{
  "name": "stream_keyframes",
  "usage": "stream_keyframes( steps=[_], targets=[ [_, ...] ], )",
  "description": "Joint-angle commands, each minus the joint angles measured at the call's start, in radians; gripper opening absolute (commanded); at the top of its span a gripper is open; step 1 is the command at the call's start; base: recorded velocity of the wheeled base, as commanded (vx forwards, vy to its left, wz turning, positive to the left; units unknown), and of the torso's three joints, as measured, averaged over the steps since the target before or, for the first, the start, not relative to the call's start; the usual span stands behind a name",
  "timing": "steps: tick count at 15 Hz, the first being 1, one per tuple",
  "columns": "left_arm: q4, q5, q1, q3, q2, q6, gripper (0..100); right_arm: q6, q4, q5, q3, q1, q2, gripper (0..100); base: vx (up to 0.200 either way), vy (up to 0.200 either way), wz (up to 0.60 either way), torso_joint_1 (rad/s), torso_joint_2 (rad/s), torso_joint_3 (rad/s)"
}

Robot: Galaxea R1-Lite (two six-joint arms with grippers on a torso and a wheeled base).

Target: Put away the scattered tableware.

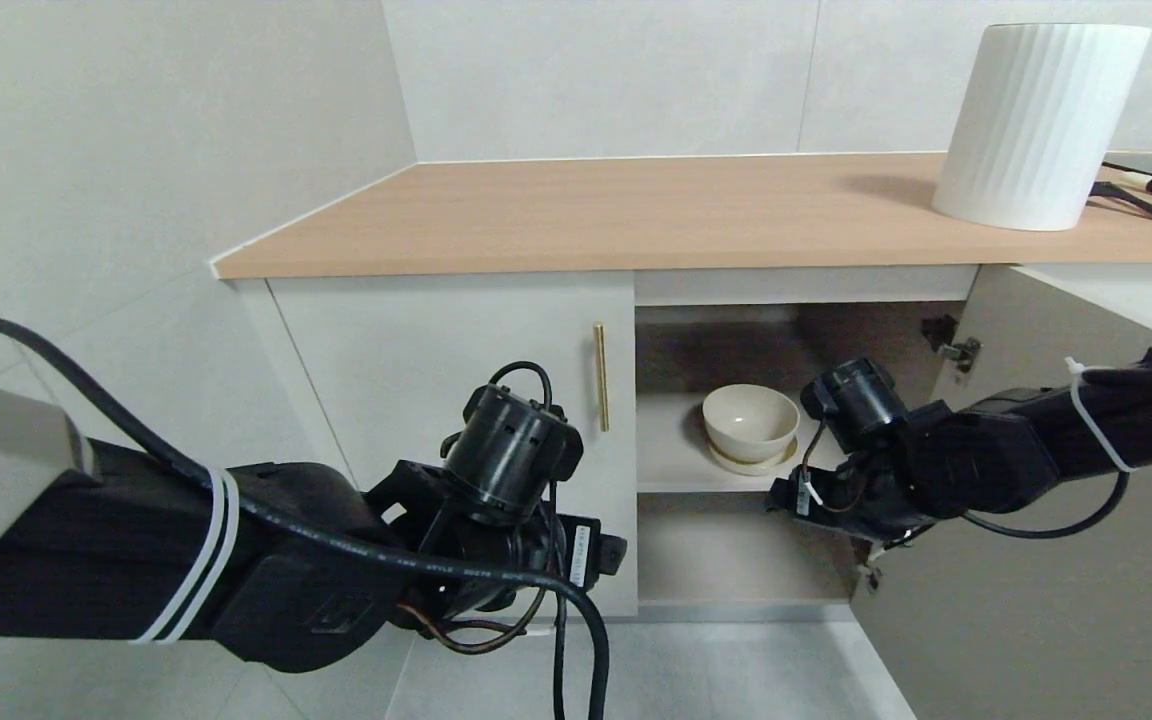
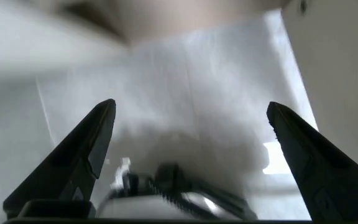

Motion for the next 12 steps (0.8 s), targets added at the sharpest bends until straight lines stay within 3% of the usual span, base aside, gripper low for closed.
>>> stream_keyframes(
  steps=[1,6,10,12],
  targets=[
    [0.0,0.001,0.001,0.0,0.003,0.0,100,-0.017,0.0,0.026,0.075,0.037,-0.101,100,-0.2,0.0,0.0,0.002,0.0,0.007],
    [-0.002,0.001,-0.001,0.003,0.017,-0.004,100,-0.016,-0.002,0.048,0.193,0.107,-0.165,100,-0.2,0.0,0.0,0.003,0.0,0.002],
    [0.0,0.002,-0.001,0.003,0.005,-0.002,100,-0.016,-0.002,0.048,0.371,0.172,-0.349,100,-0.2,0.0,0.0,0.002,0.0,0.0],
    [0.0,0.002,-0.001,0.011,0.005,0.001,100,-0.016,-0.002,0.046,0.431,0.211,-0.424,100,0.0,0.0,0.0,0.0,0.0,0.0]
  ],
)
